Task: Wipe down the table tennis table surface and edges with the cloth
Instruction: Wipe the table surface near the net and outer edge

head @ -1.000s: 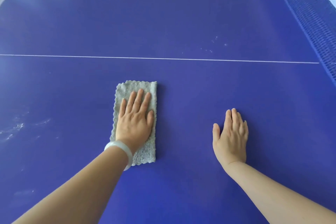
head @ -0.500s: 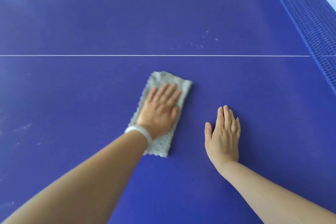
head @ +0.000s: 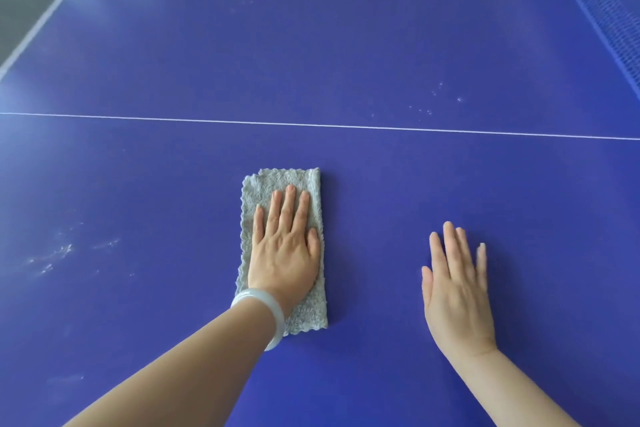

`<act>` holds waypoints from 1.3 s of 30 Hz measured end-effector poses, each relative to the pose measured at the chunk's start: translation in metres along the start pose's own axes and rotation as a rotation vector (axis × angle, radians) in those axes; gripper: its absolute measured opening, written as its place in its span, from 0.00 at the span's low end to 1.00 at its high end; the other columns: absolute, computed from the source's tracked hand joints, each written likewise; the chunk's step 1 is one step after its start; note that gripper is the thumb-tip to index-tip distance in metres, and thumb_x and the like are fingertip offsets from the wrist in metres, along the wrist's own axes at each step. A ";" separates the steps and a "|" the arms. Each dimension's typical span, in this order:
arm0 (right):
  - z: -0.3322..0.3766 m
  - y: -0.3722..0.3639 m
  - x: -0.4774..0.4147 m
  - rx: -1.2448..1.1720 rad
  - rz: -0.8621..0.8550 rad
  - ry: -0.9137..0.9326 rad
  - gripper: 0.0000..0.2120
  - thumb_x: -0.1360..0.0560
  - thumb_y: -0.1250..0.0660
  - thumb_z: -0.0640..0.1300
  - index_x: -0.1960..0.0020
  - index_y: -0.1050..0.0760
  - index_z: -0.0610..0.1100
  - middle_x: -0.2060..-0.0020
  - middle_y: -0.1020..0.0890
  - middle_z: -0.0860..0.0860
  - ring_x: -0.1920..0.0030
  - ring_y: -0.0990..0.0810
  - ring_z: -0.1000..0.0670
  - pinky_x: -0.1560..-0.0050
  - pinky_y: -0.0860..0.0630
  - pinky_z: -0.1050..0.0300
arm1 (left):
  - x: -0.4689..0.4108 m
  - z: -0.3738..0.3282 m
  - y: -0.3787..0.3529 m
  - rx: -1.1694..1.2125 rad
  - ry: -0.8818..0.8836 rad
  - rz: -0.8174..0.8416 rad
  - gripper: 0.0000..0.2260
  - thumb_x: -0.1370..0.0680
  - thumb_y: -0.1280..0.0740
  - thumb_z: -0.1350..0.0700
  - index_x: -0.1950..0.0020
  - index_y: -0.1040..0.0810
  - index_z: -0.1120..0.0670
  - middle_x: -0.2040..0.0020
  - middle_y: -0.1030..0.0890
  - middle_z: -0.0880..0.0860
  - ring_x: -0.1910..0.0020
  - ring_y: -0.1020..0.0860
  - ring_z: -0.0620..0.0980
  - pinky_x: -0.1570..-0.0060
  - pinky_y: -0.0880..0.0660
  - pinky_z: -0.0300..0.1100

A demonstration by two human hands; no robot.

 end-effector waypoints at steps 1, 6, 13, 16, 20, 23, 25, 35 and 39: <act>0.014 0.002 -0.001 0.010 0.012 0.084 0.28 0.19 0.54 0.48 0.26 0.35 0.33 0.25 0.37 0.36 0.24 0.38 0.37 0.26 0.41 0.35 | 0.000 0.000 0.000 -0.004 -0.003 0.000 0.28 0.19 0.54 0.48 0.19 0.56 0.47 0.19 0.57 0.46 0.21 0.63 0.46 0.23 0.65 0.49; 0.044 0.014 -0.063 -0.208 0.027 0.038 0.25 0.16 0.47 0.46 0.22 0.42 0.35 0.22 0.42 0.40 0.21 0.46 0.42 0.21 0.48 0.43 | 0.000 0.000 0.004 0.020 -0.012 -0.026 0.28 0.20 0.57 0.47 0.19 0.55 0.47 0.19 0.57 0.46 0.21 0.63 0.46 0.24 0.67 0.48; 0.076 -0.011 -0.121 -0.242 0.044 -0.212 0.26 0.15 0.51 0.48 0.21 0.48 0.38 0.20 0.48 0.42 0.20 0.52 0.44 0.21 0.57 0.45 | 0.000 0.001 0.002 0.016 -0.010 -0.011 0.28 0.19 0.58 0.47 0.19 0.57 0.47 0.19 0.59 0.46 0.22 0.64 0.47 0.23 0.64 0.51; 0.074 -0.015 -0.119 -0.274 0.010 -0.216 0.26 0.16 0.51 0.50 0.21 0.46 0.39 0.21 0.46 0.43 0.20 0.50 0.45 0.21 0.57 0.46 | 0.002 -0.002 0.001 -0.001 -0.068 -0.004 0.27 0.18 0.56 0.48 0.19 0.54 0.48 0.19 0.56 0.47 0.21 0.61 0.49 0.23 0.60 0.53; 0.071 -0.015 -0.121 -0.328 -0.007 -0.213 0.27 0.16 0.53 0.52 0.21 0.43 0.40 0.21 0.44 0.44 0.20 0.49 0.46 0.21 0.57 0.48 | -0.013 -0.049 -0.010 -0.008 -0.403 0.087 0.25 0.17 0.56 0.47 0.19 0.55 0.45 0.19 0.55 0.45 0.21 0.61 0.48 0.23 0.59 0.55; 0.072 -0.010 -0.119 -0.363 -0.029 -0.215 0.27 0.16 0.53 0.53 0.21 0.41 0.42 0.21 0.43 0.44 0.20 0.49 0.47 0.21 0.56 0.48 | -0.046 -0.082 -0.018 -0.068 -0.542 0.137 0.25 0.16 0.57 0.45 0.19 0.58 0.45 0.19 0.58 0.45 0.21 0.64 0.49 0.23 0.62 0.54; 0.071 -0.007 -0.120 -0.388 -0.053 -0.215 0.26 0.16 0.52 0.52 0.21 0.43 0.44 0.21 0.41 0.44 0.21 0.47 0.47 0.21 0.55 0.48 | -0.072 -0.091 -0.018 -0.096 -0.544 0.137 0.25 0.16 0.58 0.44 0.19 0.57 0.45 0.19 0.58 0.46 0.21 0.63 0.49 0.23 0.62 0.53; 0.076 -0.015 -0.122 -0.223 -0.024 -0.152 0.25 0.18 0.47 0.55 0.21 0.40 0.51 0.22 0.43 0.39 0.22 0.46 0.40 0.22 0.52 0.41 | -0.121 0.080 0.028 0.034 0.033 -0.040 0.25 0.17 0.51 0.47 0.19 0.48 0.45 0.19 0.50 0.46 0.20 0.54 0.48 0.22 0.59 0.50; 0.077 -0.016 -0.123 -0.199 -0.018 -0.161 0.26 0.18 0.46 0.55 0.21 0.41 0.50 0.22 0.43 0.38 0.22 0.47 0.39 0.22 0.53 0.40 | -0.074 0.062 0.027 0.045 0.102 -0.087 0.26 0.18 0.49 0.48 0.19 0.48 0.48 0.19 0.50 0.49 0.20 0.54 0.51 0.23 0.58 0.52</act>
Point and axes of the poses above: each hand's wrist, its own x-axis away from the middle knuckle, its own y-axis out of the back of the hand, z = x × y, the point moved 10 cm from there along -x, towards the middle knuckle
